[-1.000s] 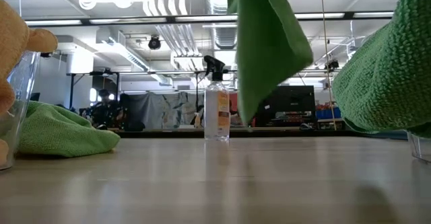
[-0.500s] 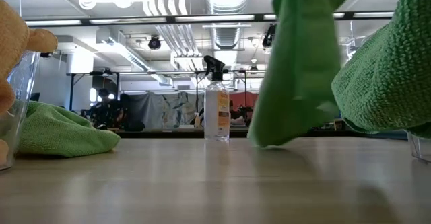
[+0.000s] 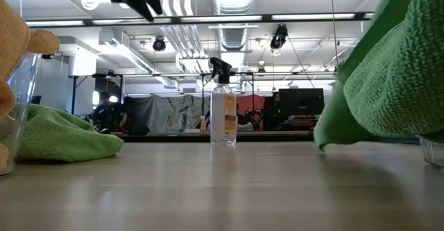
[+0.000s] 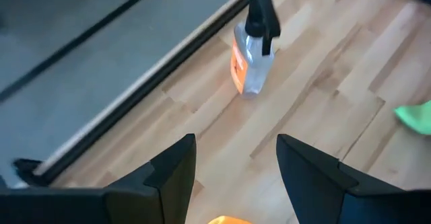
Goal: Sort microfiber towel by color & place in baskets
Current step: Put the green microfiber cloth into the right transparent bin
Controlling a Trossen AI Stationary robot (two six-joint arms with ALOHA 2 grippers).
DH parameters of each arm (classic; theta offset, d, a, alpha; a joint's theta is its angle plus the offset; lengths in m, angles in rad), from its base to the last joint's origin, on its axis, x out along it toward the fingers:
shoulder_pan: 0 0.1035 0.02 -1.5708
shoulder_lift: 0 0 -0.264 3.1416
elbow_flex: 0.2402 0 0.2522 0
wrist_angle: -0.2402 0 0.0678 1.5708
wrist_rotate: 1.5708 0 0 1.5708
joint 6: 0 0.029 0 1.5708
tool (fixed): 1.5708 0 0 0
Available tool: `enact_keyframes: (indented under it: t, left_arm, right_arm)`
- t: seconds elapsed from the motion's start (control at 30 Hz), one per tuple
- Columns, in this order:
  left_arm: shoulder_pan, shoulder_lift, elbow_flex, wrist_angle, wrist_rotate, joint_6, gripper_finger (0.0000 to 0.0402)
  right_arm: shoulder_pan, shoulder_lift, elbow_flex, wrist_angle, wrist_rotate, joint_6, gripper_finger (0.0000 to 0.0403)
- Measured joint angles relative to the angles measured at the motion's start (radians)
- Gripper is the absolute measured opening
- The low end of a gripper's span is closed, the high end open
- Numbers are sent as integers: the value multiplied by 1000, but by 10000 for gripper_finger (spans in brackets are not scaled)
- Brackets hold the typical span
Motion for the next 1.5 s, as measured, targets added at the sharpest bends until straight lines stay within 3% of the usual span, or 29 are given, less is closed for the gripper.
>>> enact_keyframes:
  t: [0.27, 0.47, 0.63, 0.97, 1.2, 1.5]
  left_arm:
    - [-8, 5, -226, 271, 3, -106, 190]
    - [-7, -3, -229, 365, 2, -105, 190]
    - [-14, -4, -185, 368, 3, -104, 190]
    - [-44, -4, -112, 371, 3, -81, 190]
    - [-63, -4, -105, 377, 3, -84, 190]
    - [-100, -4, -105, 376, 3, -84, 190]
  right_arm:
    - [143, 45, 0, 15, -225, 123, 9]
    - [239, 83, 0, 228, -337, 144, 9]
    - [273, 116, 1, 397, -337, 180, 9]
    - [288, 232, 1, 121, -333, 166, 9]
    - [288, 292, 1, 101, -333, 60, 10]
    - [283, 340, 1, 106, -333, -25, 80]
